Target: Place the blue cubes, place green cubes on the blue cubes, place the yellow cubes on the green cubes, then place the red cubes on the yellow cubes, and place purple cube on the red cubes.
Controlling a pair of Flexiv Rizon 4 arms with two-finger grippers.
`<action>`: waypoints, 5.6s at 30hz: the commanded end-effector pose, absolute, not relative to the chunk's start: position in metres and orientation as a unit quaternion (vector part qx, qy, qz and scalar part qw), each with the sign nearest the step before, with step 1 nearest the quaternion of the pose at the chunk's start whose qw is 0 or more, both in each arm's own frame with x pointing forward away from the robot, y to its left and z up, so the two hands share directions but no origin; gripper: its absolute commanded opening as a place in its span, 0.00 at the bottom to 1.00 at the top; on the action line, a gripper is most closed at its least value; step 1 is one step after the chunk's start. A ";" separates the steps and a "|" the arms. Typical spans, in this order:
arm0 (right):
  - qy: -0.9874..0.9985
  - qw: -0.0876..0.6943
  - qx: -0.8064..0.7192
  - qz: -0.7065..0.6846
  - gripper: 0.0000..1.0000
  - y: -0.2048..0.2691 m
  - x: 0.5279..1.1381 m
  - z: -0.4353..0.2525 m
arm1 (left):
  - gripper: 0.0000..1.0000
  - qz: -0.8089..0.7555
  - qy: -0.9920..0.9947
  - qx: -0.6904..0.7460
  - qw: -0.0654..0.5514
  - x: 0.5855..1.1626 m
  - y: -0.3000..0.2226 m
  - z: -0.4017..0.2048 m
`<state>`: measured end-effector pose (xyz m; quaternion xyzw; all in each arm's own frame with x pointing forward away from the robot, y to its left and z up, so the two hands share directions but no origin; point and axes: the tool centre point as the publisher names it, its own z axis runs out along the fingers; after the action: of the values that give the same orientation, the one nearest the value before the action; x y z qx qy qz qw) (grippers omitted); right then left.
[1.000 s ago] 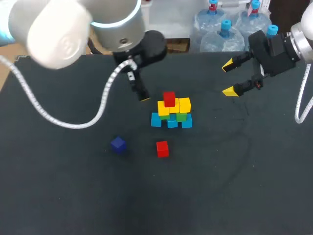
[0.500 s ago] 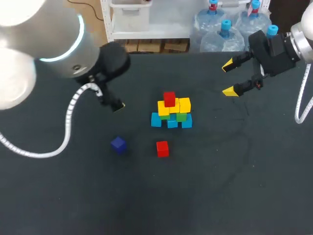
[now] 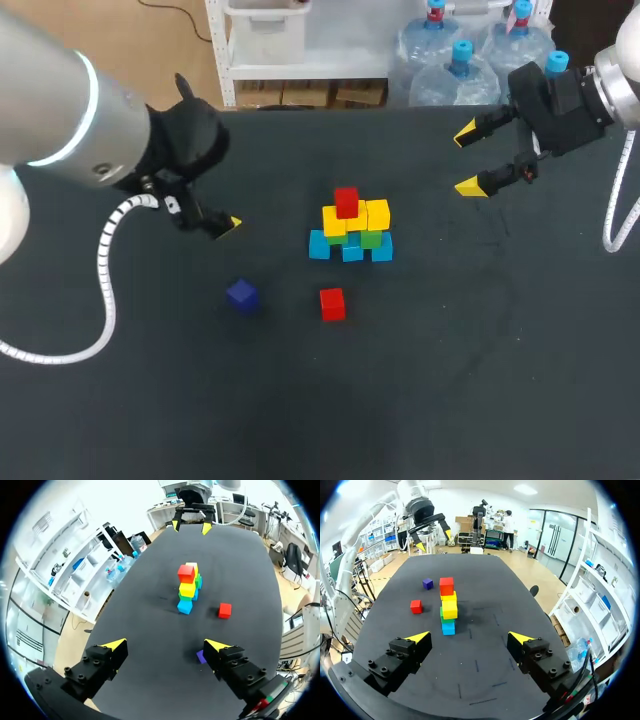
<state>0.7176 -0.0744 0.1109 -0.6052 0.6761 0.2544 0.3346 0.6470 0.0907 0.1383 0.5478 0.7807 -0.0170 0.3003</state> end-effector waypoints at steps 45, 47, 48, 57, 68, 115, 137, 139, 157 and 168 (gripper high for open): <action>0.642 0.270 -0.638 0.327 1.00 -0.012 0.601 0.063 | 1.00 -0.037 0.770 0.548 0.325 0.646 0.094 0.137; 0.642 0.270 -0.638 0.327 1.00 -0.012 0.601 0.063 | 1.00 -0.037 0.770 0.548 0.325 0.646 0.094 0.137; 0.642 0.270 -0.638 0.327 1.00 -0.012 0.601 0.063 | 1.00 -0.037 0.770 0.548 0.325 0.646 0.094 0.137; 0.642 0.270 -0.638 0.327 1.00 -0.012 0.601 0.063 | 1.00 -0.037 0.770 0.548 0.325 0.646 0.094 0.137; 0.642 0.270 -0.638 0.327 1.00 -0.012 0.601 0.063 | 1.00 -0.072 0.745 0.602 0.279 0.669 0.111 0.134; 0.592 0.219 -0.691 0.353 1.00 0.036 0.522 0.048 | 1.00 -0.082 0.761 0.587 0.262 0.687 0.127 0.131; 0.573 0.150 -0.733 0.334 1.00 0.081 0.546 0.026 | 1.00 -0.082 0.761 0.587 0.262 0.687 0.127 0.131; 0.577 0.150 -0.736 0.321 1.00 0.081 0.545 0.029 | 1.00 -0.082 0.761 0.587 0.262 0.687 0.127 0.131; 0.606 0.125 -0.748 0.240 1.00 0.079 0.536 0.030 | 1.00 -0.082 0.761 0.587 0.262 0.687 0.127 0.131; 0.606 0.105 -0.756 0.223 1.00 0.084 0.538 0.021 | 1.00 -0.082 0.761 0.587 0.262 0.687 0.127 0.131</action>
<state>0.5359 0.0791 0.0231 -0.7553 0.6055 0.2258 0.1092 0.6864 0.1255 0.1321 0.5861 0.7629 -0.0794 0.2612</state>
